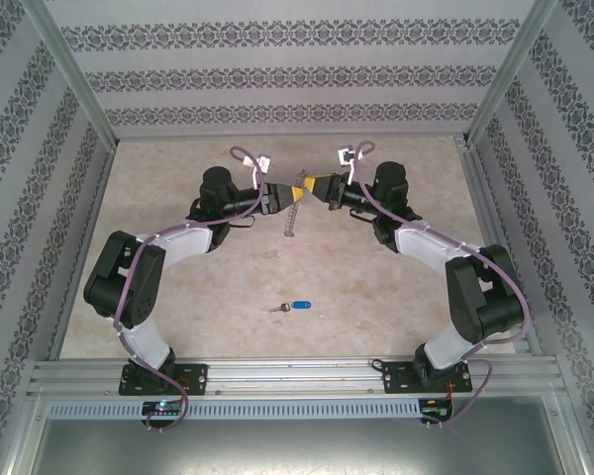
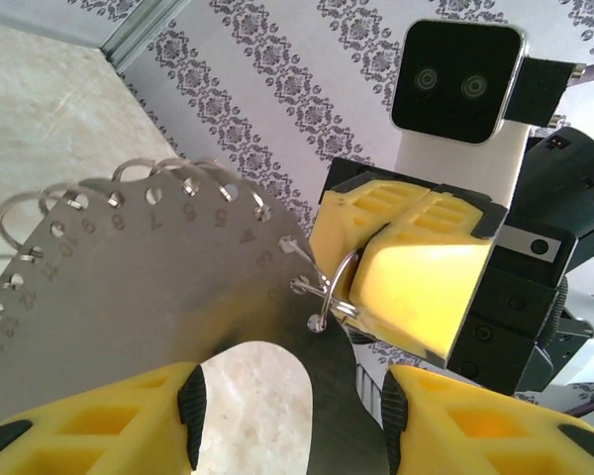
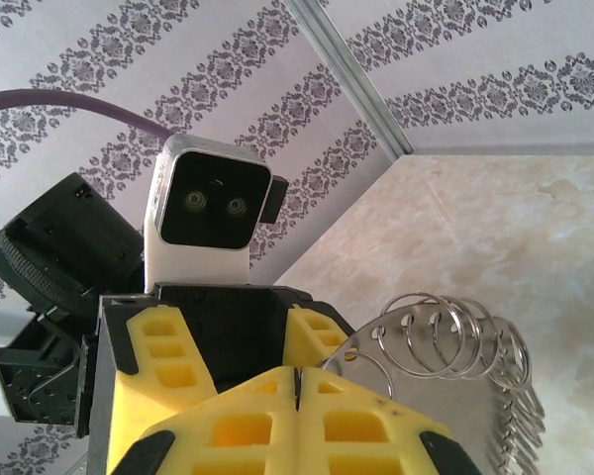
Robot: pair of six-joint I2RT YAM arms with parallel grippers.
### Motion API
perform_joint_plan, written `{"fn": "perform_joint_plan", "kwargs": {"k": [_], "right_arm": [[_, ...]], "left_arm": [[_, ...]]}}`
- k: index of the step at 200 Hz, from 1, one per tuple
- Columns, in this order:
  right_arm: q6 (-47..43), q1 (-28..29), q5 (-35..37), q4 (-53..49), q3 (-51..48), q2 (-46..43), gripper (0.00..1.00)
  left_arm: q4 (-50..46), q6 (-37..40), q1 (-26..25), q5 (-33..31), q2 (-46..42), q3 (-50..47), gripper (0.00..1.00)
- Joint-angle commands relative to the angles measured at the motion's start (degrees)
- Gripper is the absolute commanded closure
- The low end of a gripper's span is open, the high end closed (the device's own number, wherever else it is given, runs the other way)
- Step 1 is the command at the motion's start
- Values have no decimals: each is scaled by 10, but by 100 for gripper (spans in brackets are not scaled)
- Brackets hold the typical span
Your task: Put the keys on the keyring
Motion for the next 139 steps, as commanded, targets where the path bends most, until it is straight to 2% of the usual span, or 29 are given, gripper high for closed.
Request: {"fn": "perform_joint_plan", "kwargs": {"k": [1,19,41,75,111,121,139], "right_arm": [[-42,2,44,-68,2,-13,100],[-62,8,59,-102,-4,-11,100],[-58,12,60,-93,-18,11,100],[-28,27,42,-33,-24,61,100],[-2,46,19,23,-15,85,100],[-9,47,21,9,-13,84,100],[-55,46,50,-74,-11,72,100]], "left_arm": [[-89,77,-8,-38,-45,-2,45],[-124,101,-8,-73,-64,-6,44],[-151,120,-9,-122,-86,-16,43],[-176,133,-8,-175,-108,-26,41],[-184,138,-8,-198,-121,-34,39],[-188,139,-8,-199,-123,-33,39],[-191,141,-8,-201,-126,-34,39]]}}
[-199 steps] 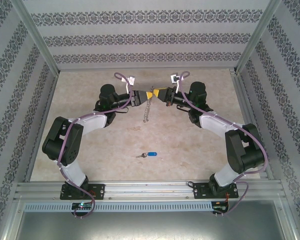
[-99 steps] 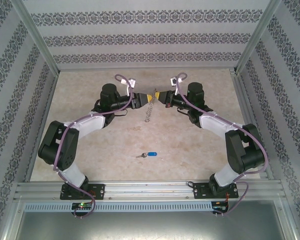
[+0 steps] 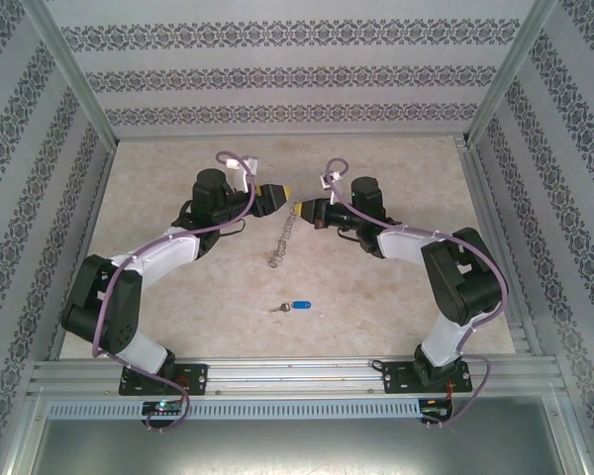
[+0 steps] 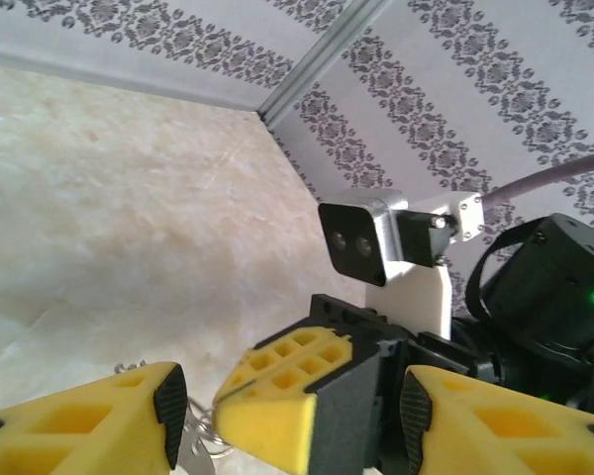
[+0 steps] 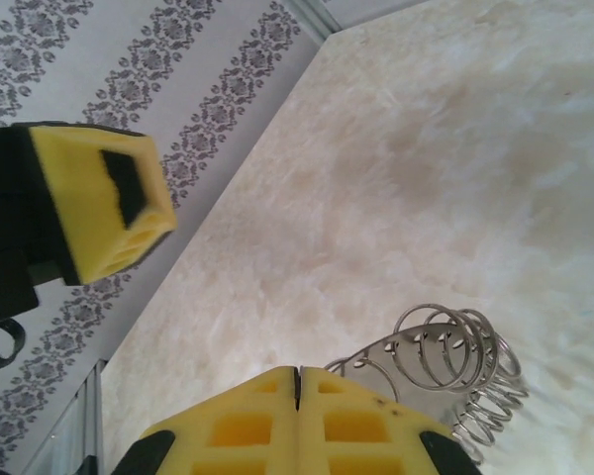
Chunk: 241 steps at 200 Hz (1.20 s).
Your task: Put the keys on the keyring
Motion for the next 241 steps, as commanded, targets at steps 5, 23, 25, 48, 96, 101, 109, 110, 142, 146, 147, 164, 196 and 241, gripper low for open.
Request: {"fn": "perform_joint_plan", "kwargs": {"k": [5,23,25,48,96,101,109,110,142,146,147,164,196,241], "right_arm": [[-56,1,21,-61,9,-17,100],[-104,4,68,-143,9,-26,100],[-110,5,74,-153,9,-26,100],[-150,11,134,-246,23,-17,100],[-171,30,188,-339,62,36,100],[-170,32,193,-343,63,40,100],[-171,35,202,-349,66,45,100],[-171,36,204,-350,66,45,100],[-171,50,236,-366,67,59,100],[-171,52,238,-367,68,61,100],[-171,53,238,-368,67,61,100],[-169,61,246,-372,68,67,100],[-162,66,252,-372,62,62,94],[-158,65,262,-376,45,24,70]], "left_arm": [[-13,17,-6,-15,-21,-4,39],[-11,16,-6,-13,-19,-4,38],[-11,15,-6,-12,-18,-4,38],[1,9,-6,-10,-13,-6,38],[13,1,-6,-6,-2,-4,38],[13,1,-6,-5,-1,-3,38],[14,2,-6,-5,-1,-3,38],[14,2,-6,-5,-1,-3,38],[15,2,-6,-4,0,-3,37],[16,3,-6,-4,0,-4,37],[16,3,-6,-4,0,-4,37],[18,3,-6,-1,1,-4,37],[24,1,-6,3,1,-6,37],[25,1,-6,6,-4,-10,36]]}}
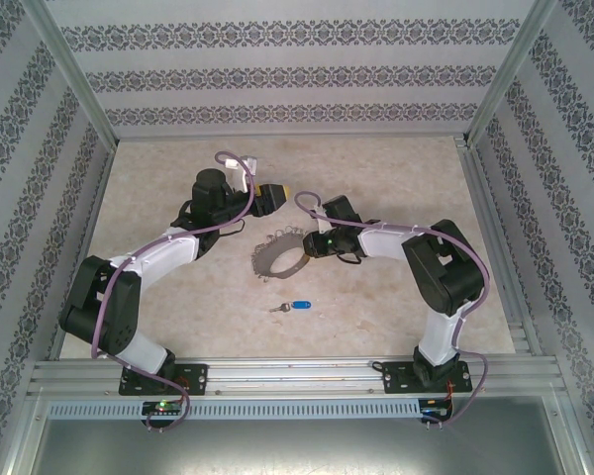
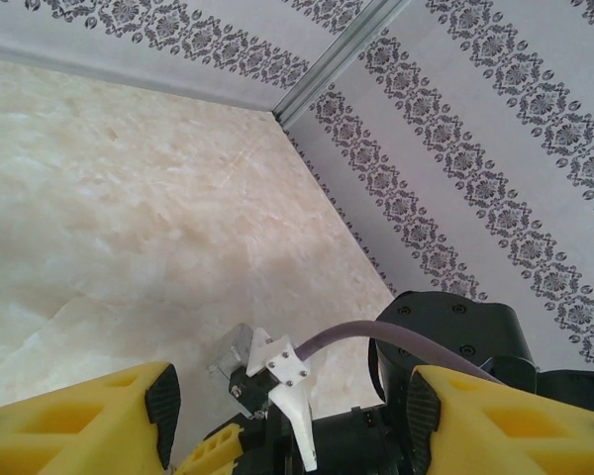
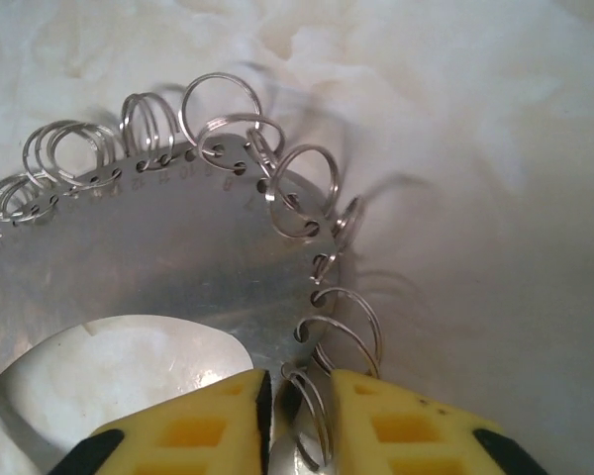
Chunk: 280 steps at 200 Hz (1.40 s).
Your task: Put the keys on the keyring
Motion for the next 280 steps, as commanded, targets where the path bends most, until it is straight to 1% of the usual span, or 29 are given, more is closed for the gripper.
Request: {"fn": "perform_joint_plan", "kwargs": {"k": [1,22,78,110,154,197,234,280], "right_arm": [[1,5,18,-10,-8,-37,70],[5,4,17,-9,-13,-51,69],[12,2,16,-11,-15,-50,71],[33,-2,17,-11,-29,-54,70],[62,-5,-2,4,-37,-41,68],[81,-12,-24,19,-33,-23,70],[89,-17,-23,20,-35,-16,70],[97,-17,-37,36,-39,-12,73]], "left_arm": [[28,1,-6,9,-1,-10,36],[31,1,-6,8,-5,-14,36],[33,2,-6,7,-9,-16,35],[31,2,-6,8,-9,-13,35],[27,4,-6,8,-10,-10,35],[25,6,-6,8,-9,-8,35],[24,8,-6,9,-9,-6,35],[25,9,-6,9,-8,-8,35]]}}
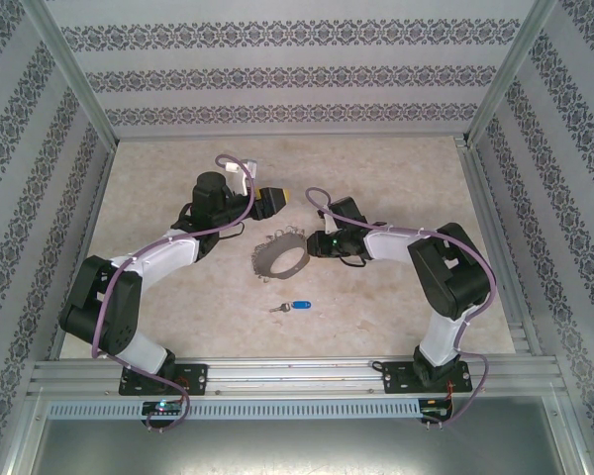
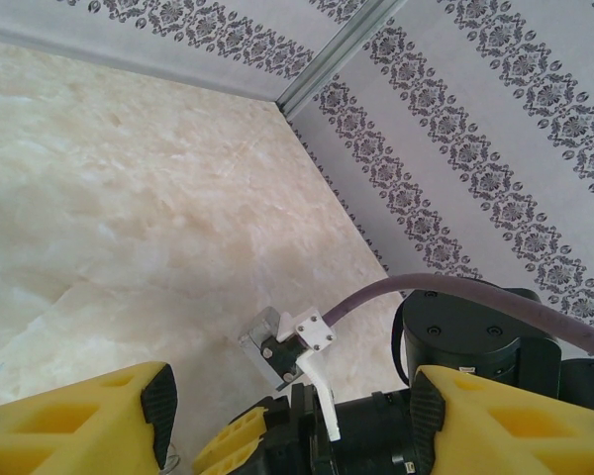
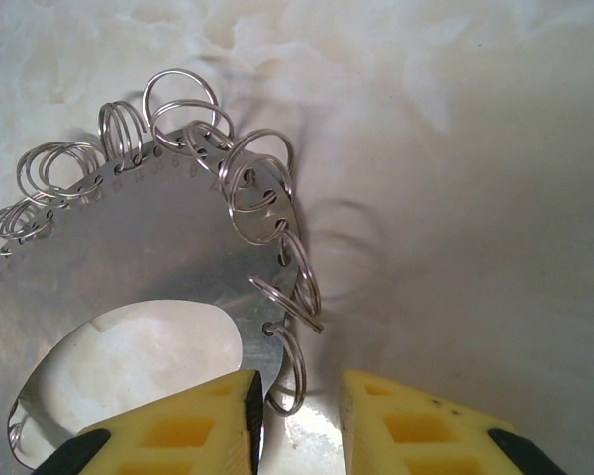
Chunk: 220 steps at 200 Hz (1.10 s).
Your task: Put the keys on the keyring
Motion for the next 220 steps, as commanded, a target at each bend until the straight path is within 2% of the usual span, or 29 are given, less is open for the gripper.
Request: {"fn": "perform_joint_plan", "kwargs": {"k": [1,108,171,220], "right_arm": [[11,-5,-18,20,-10,8,73],[12,-5,-22,24,-10,17,80],[11,-8,-22,26,-13,17,97],[15,-9,-24,35,-12,28,97]], "left_arm": [[19,8,-6,8,-8,6,35],[20,10,-6,6,-15,2,34],[24,6,-6,6,-14,1,33],[26,5,-6,5,-15,-1,33]]}}
